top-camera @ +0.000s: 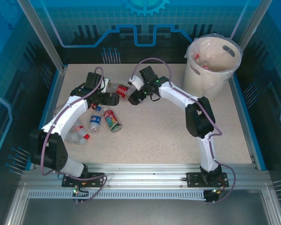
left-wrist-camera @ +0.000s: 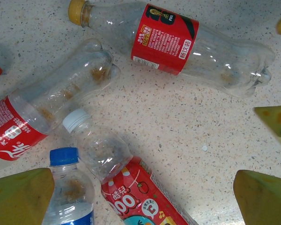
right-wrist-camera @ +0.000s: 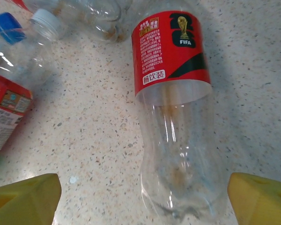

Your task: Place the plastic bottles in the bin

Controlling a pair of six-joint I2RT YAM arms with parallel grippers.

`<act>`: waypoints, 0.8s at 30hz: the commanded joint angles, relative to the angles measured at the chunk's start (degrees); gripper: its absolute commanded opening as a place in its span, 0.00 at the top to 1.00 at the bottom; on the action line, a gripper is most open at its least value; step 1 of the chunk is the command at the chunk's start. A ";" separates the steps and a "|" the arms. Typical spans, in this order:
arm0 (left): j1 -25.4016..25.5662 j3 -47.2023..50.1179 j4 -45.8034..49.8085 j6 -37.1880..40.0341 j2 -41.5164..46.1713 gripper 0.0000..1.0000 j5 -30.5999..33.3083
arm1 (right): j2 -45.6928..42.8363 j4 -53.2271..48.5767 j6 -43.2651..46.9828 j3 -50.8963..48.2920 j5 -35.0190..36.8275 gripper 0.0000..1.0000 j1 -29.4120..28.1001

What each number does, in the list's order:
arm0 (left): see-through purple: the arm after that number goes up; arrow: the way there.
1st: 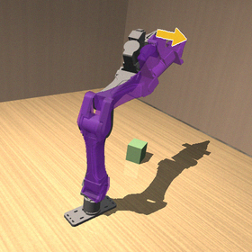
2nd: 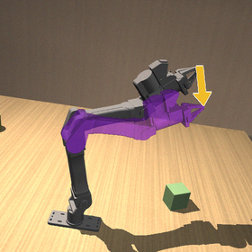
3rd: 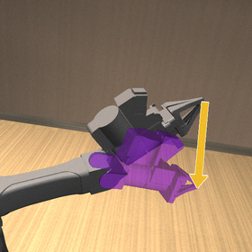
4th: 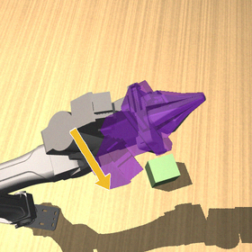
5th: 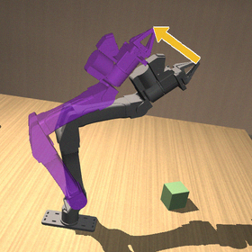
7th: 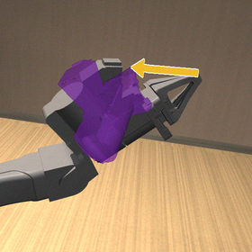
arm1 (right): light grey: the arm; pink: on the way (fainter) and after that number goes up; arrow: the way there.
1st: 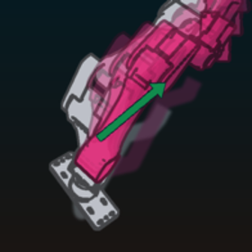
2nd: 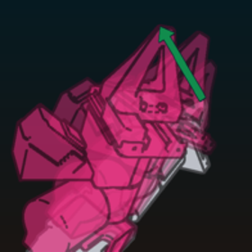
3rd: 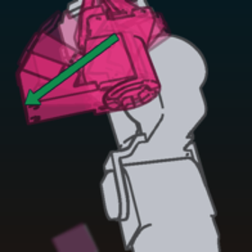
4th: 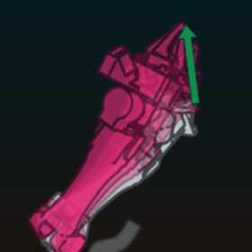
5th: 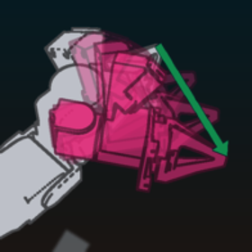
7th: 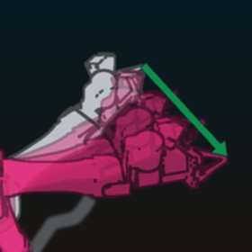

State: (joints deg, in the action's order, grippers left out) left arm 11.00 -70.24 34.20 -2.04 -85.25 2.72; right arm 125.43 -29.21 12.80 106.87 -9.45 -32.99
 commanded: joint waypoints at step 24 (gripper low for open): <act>-0.55 -0.35 0.68 -0.66 0.56 0.01 -0.76 | 2.22 3.95 -1.67 -5.22 7.33 0.33 -0.63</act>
State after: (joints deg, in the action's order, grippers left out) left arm 10.98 -70.24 34.20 -2.04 -85.25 2.70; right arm 131.28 -26.20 11.86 104.97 -4.43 -33.45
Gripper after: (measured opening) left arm 0.992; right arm 0.678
